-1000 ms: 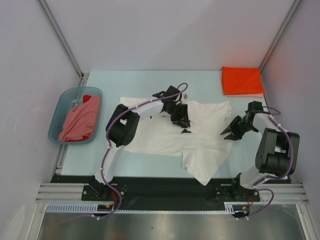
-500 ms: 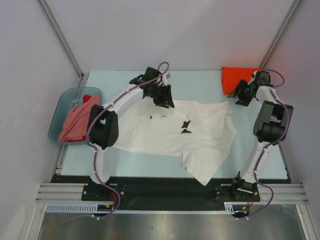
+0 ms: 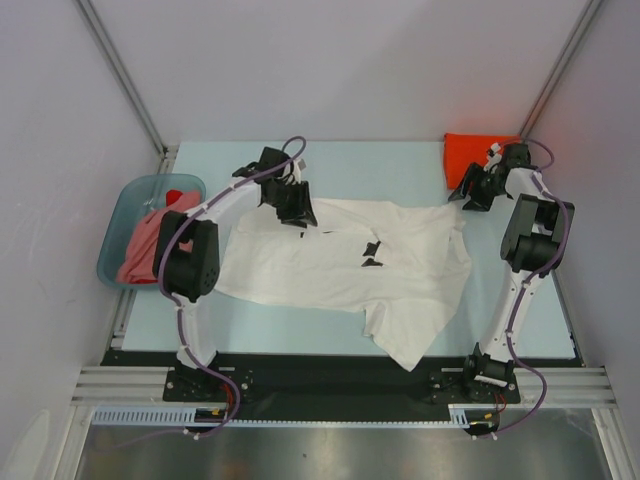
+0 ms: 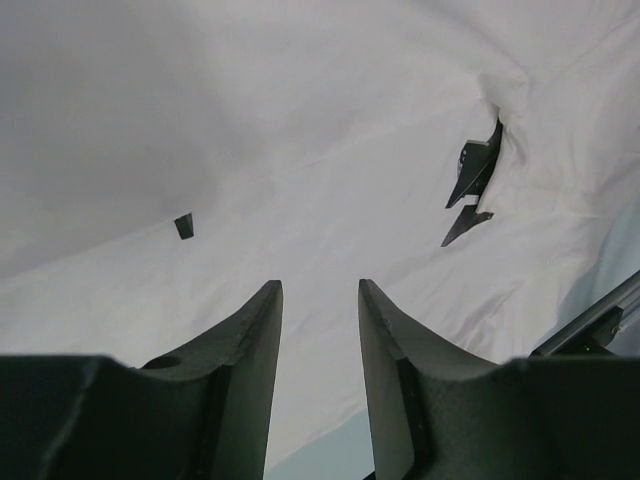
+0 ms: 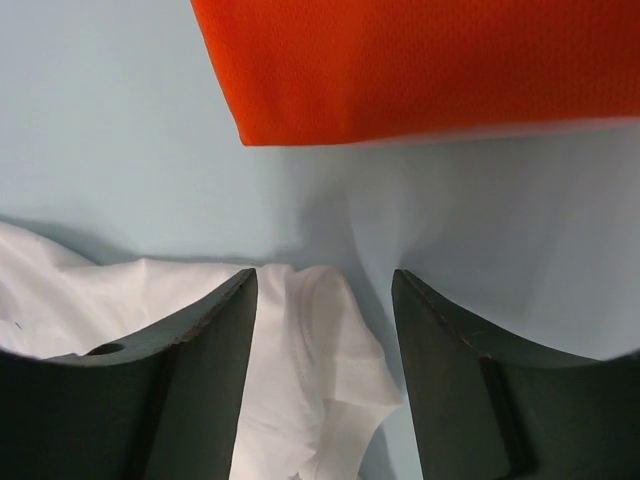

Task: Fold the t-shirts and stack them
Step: Fold the tshirt

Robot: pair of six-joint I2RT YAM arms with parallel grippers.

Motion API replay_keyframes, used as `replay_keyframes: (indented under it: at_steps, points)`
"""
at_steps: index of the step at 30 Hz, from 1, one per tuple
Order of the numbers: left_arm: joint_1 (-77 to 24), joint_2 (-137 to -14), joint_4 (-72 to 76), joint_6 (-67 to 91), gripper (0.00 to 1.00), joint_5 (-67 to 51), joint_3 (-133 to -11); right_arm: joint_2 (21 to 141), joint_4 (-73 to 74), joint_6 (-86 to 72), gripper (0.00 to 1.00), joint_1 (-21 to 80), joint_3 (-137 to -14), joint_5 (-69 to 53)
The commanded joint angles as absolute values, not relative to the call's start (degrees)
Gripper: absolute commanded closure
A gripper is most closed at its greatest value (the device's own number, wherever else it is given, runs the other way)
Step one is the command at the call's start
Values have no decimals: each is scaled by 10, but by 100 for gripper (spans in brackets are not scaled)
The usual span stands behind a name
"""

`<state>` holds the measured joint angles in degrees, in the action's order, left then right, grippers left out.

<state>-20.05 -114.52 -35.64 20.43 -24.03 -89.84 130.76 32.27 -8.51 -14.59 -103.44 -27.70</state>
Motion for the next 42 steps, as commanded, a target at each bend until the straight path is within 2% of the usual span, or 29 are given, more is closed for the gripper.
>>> replay_keyframes:
  at_steps: [1, 10, 14, 20, 21, 24, 31, 37, 39, 41, 42]
  points:
    - [-163, -1131, -338, 186, 59, -223, -922, 1308, 348, -57, 39, -143, -1042, -272]
    - [-77, -1230, -354, 207, 60, -237, -1003, 1313, 356, -43, 48, -146, -1026, -282]
    - [-56, -1259, -344, 233, 66, -250, -997, 1319, 349, -61, 57, -147, -1022, -278]
    - [-40, -1272, -318, 252, 70, -245, -969, 1312, 299, -116, 79, -158, -989, -285]
    - [-38, -1275, -317, 253, 70, -243, -967, 1310, 294, -120, 87, -158, -989, -280]
    - [-32, -1286, -309, 258, 70, -242, -959, 1305, 285, -143, 100, -161, -990, -229]
    - [-23, -1302, -293, 267, 71, -246, -960, 1275, 236, -207, 100, -167, -966, -115]
    - [-23, -1312, -286, 259, 73, -245, -975, 1288, 238, -214, 100, -159, -983, -115]
    - [-24, -1308, -289, 255, 69, -240, -983, 1288, 239, -210, 100, -156, -983, -115]
    - [-25, -1293, -300, 237, 62, -222, -990, 1288, 251, -204, 100, -153, -992, -114]
    - [-26, -1284, -304, 231, 61, -214, -999, 1290, 260, -200, 97, -151, -999, -113]
